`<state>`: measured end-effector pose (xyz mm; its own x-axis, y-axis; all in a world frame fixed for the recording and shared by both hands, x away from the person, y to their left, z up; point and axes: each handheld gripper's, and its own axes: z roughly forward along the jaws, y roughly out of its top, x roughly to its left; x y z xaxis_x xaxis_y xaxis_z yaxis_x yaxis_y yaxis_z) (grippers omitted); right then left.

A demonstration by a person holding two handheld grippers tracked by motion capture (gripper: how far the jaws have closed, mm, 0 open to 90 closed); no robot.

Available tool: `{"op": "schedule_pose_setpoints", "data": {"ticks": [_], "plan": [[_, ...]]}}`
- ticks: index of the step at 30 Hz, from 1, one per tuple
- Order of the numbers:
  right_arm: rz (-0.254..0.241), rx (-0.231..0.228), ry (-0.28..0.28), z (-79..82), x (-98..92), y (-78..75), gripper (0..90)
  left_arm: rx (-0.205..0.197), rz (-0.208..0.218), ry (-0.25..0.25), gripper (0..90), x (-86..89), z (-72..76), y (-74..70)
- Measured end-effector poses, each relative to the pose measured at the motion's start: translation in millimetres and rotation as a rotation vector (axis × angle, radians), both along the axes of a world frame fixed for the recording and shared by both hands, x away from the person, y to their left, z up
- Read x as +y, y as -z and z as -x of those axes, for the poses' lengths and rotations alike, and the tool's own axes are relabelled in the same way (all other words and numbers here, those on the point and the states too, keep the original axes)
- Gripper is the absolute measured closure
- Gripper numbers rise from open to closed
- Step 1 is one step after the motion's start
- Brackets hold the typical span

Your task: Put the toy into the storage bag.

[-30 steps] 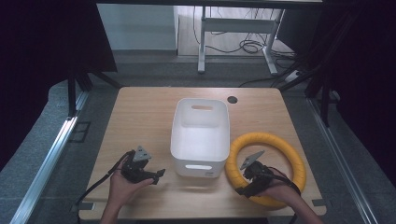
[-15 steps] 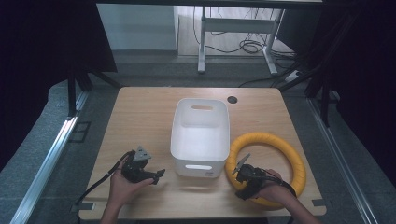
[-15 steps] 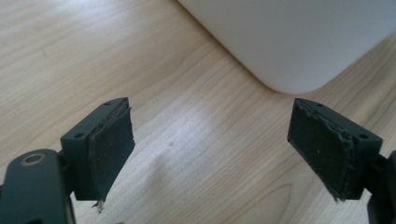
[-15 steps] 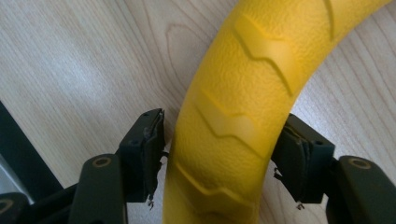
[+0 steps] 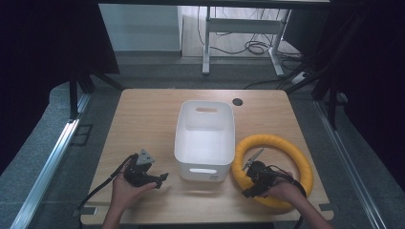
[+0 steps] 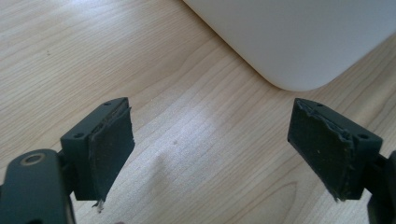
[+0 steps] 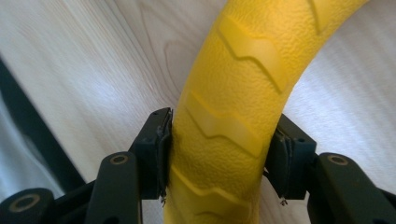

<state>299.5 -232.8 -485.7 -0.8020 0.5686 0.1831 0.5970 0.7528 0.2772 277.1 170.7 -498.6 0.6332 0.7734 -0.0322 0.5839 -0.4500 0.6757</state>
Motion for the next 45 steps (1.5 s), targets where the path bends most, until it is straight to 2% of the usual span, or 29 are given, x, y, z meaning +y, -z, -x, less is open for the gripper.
{"op": "schedule_pose_setpoints", "data": {"ticks": [3, 6, 10, 16, 20, 24, 35, 45], "plan": [[-0.100, 0.006, 0.028, -6.0, -13.6, -12.5, 47.9, 0.000, 0.000, -0.001, 14.6, -0.1, 0.2, -0.1], [-0.173, 0.001, 0.050, -9.5, -25.4, -25.7, 48.1, 0.001, 0.002, -0.001, 14.6, 0.1, 0.3, -0.5], [-0.265, -0.024, 0.083, -13.6, -40.1, -41.6, 48.0, 0.001, 0.002, 0.001, 14.6, -0.1, 0.0, -0.1], [-0.411, -0.087, 0.110, -19.1, -62.9, -57.5, 48.2, 0.001, 0.003, -0.004, 14.6, 0.0, 0.0, -0.3], [-0.455, -0.116, 0.126, -21.1, -71.7, -65.6, 48.2, 0.002, 0.004, 0.004, 14.6, -0.2, -0.5, 0.2], [-0.481, -0.125, 0.140, -23.3, -75.6, -69.1, 48.3, 0.002, 0.005, 0.005, 14.6, -0.2, -0.5, 0.3], [-0.596, -0.164, 0.191, -27.7, -93.4, -77.3, 48.5, -0.003, 0.011, 0.004, 14.6, 1.1, -0.2, -1.2], [-0.653, -0.199, 0.218, -25.6, -104.5, -83.2, 48.6, 0.002, 0.012, 0.002, 14.6, 0.4, -0.2, -0.6]]}}
